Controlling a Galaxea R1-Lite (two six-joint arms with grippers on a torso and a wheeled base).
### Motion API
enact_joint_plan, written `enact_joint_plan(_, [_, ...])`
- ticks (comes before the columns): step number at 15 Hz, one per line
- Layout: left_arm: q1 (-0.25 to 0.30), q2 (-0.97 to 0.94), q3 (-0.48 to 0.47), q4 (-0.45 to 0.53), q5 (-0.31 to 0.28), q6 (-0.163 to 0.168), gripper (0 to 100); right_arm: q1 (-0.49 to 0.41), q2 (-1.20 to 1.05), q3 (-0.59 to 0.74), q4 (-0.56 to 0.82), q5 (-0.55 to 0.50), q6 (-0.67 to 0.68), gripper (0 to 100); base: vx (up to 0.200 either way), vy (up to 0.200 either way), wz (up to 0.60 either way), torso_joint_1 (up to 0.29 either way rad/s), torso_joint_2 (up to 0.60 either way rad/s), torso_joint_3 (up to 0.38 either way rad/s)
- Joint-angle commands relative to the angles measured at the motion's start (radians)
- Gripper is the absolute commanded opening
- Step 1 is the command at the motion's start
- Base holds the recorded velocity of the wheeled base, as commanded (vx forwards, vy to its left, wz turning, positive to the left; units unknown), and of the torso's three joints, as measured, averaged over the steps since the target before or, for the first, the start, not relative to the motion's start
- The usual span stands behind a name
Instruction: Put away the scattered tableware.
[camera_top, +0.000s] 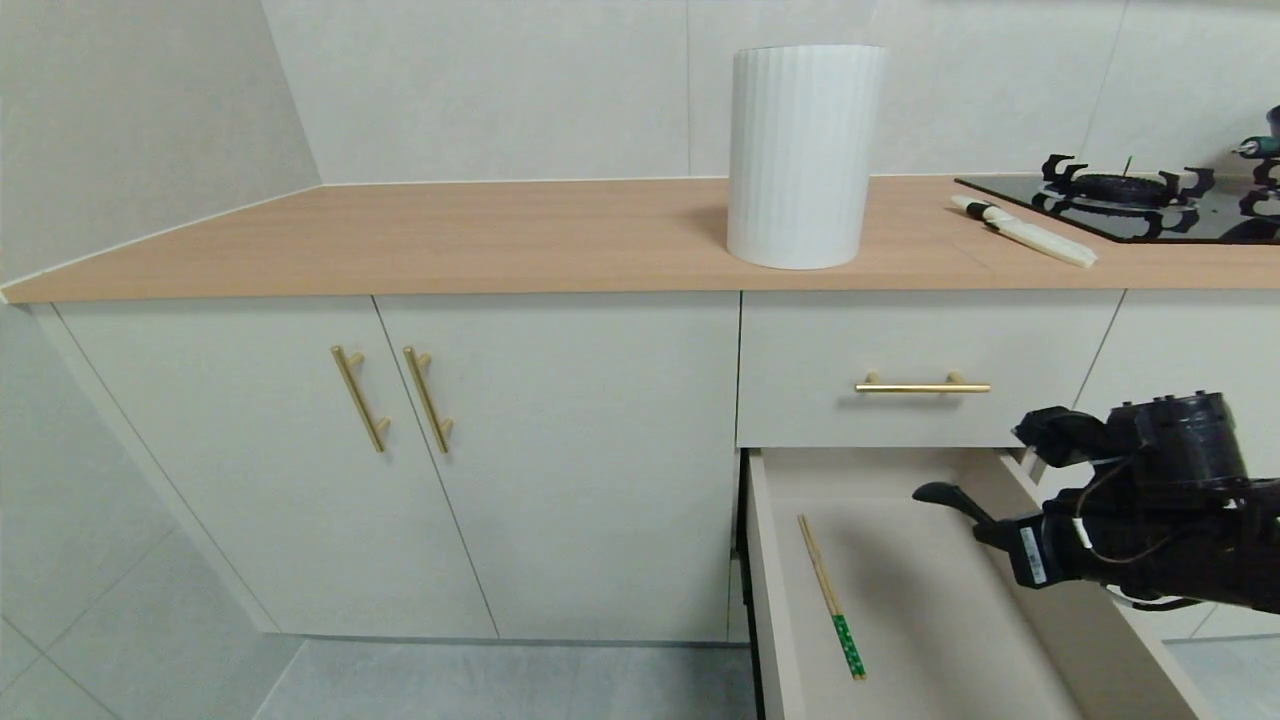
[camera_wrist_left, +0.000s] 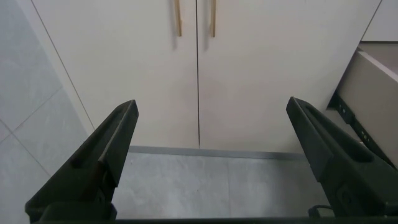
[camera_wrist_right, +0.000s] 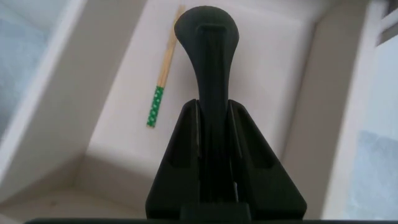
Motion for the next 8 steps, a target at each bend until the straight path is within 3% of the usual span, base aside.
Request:
enact_joint_plan(1, [0.000,0.000,0.000,0.000,0.001,0.000,100,0.001,0.249,-0.018,-0.089,-0.010,0.048,0,0.000,0.000,0.00,0.000,0.00,0.000])
enact_joint_plan(8, [0.000,0.000,0.000,0.000,0.000,0.000,100,-0.001,0.559,-0.061,-0.298,-0.119,0.109,0,0.000,0.000,0.00,0.000,0.00,0.000])
